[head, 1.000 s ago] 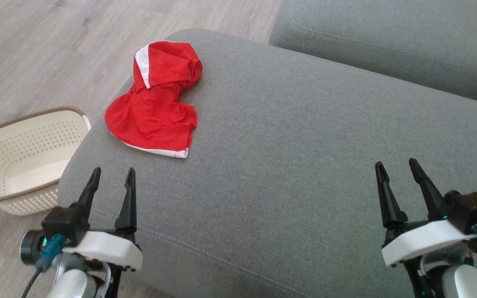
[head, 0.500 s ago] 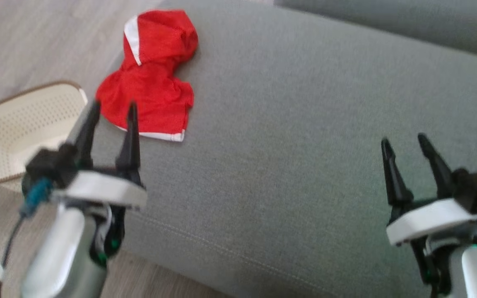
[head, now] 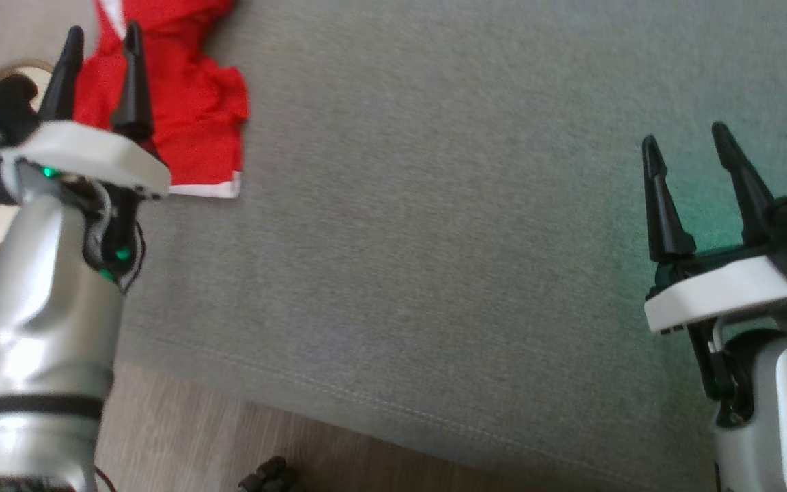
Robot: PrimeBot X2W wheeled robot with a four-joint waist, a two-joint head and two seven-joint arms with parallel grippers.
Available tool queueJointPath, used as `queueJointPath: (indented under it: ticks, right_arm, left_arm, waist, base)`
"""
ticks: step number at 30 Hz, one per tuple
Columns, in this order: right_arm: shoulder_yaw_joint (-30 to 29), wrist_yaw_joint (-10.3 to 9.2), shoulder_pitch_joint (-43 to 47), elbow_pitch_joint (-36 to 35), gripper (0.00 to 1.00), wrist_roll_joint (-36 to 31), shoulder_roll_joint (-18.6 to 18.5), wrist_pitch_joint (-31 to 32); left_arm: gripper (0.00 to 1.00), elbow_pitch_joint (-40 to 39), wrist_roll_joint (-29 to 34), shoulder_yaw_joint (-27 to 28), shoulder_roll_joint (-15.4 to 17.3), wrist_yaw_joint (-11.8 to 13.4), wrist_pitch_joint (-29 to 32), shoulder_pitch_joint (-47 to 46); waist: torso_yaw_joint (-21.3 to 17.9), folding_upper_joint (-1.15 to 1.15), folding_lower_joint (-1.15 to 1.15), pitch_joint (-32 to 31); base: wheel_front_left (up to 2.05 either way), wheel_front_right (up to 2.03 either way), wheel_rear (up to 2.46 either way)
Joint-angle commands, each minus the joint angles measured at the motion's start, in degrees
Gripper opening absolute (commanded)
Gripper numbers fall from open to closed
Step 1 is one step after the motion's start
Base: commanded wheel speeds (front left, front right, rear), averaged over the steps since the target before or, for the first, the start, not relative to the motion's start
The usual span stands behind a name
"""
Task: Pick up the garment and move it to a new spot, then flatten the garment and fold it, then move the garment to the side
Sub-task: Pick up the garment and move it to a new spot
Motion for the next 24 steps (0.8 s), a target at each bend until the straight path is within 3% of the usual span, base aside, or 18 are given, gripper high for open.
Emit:
queueJointPath:
  ticks: [1,10,17,18,20,24]
  right_arm:
    - [1.8,-0.04,-1.5,-2.6,1.00,-0.4,-0.2,0.3]
    - [2.3,-0.04,-2.9,-2.9,1.00,-0.3,-0.6,0.5]
    - [2.1,-0.04,-3.0,-2.9,1.00,0.0,-0.5,0.3]
    - [2.1,-0.04,-3.0,-2.8,1.00,0.1,-0.5,0.2]
    - [2.0,-0.04,-3.1,-2.8,1.00,0.3,-0.5,0.1]
    - [1.5,-0.04,-3.0,-2.5,1.00,0.3,-0.4,-0.1]
  left_arm:
    - [1.00,1.9,-0.3,2.0,3.2,-0.6,-0.1,-3.6]
    - [1.00,25.2,-1.5,-1.6,5.2,-4.0,6.7,-13.4]
    - [0.97,31.5,-3.8,-4.5,4.8,-4.3,11.5,-14.1]
    - [0.71,31.5,-4.5,-5.3,4.7,-4.3,12.1,-13.9]
    - [0.00,31.0,-5.9,-6.8,4.7,-4.4,13.1,-13.4]
    - [0.00,29.2,-9.0,-9.5,5.7,-4.4,12.5,-12.1]
  waist:
    - [-2.3,0.00,-0.01,2.8]
    - [-5.3,0.00,-0.01,5.2]
    - [-6.3,0.00,-0.01,5.2]
    - [-6.4,0.00,-0.01,5.1]
    - [-6.6,0.00,-0.01,4.9]
    - [-6.5,0.00,-0.01,3.9]
  base:
    - [0.00,0.00,0.00]
    - [0.00,0.00,0.00]
    - [0.00,0.00,0.00]
    - [0.00,0.00,0.00]
    - [0.00,0.00,0.00]
    - [0.00,0.00,0.00]
